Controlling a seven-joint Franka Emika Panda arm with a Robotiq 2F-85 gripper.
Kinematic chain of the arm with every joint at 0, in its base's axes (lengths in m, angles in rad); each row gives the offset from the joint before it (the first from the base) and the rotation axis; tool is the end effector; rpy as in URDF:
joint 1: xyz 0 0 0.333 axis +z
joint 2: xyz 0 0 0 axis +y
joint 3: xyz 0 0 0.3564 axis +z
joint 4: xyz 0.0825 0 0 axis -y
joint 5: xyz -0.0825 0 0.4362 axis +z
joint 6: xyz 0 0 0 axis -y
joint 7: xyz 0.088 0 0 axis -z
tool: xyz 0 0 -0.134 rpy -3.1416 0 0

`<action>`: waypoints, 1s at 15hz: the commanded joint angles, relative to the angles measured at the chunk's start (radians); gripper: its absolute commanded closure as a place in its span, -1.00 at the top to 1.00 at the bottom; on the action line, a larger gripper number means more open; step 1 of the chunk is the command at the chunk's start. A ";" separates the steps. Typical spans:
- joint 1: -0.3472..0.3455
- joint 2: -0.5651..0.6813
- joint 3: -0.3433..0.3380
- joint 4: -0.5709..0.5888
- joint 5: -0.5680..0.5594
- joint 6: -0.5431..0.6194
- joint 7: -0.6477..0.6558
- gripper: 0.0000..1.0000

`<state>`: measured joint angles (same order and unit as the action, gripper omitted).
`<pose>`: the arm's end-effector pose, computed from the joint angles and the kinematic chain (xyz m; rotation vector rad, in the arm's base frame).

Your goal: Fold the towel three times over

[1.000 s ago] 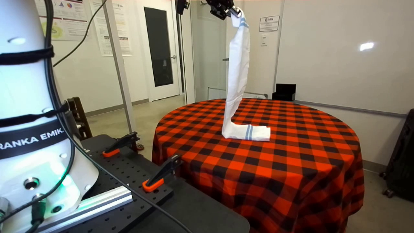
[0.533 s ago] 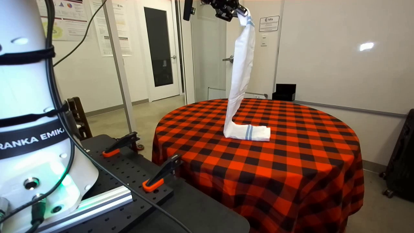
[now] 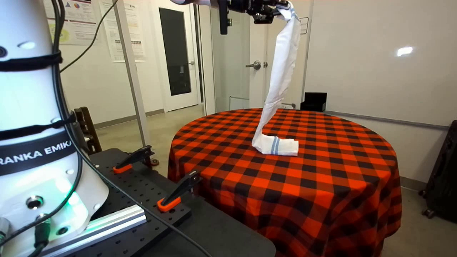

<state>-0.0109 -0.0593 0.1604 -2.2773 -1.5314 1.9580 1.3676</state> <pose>0.5694 -0.0054 0.4144 1.8816 -0.3053 0.8381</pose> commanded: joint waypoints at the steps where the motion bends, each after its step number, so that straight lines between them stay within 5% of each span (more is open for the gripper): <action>1: 0.038 0.133 -0.031 0.075 -0.060 -0.106 0.057 -0.97; 15: 0.055 0.371 -0.057 0.175 -0.188 -0.115 0.113 -0.97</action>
<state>0.0299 0.2512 0.1213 -2.1452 -1.6888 1.8573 1.4745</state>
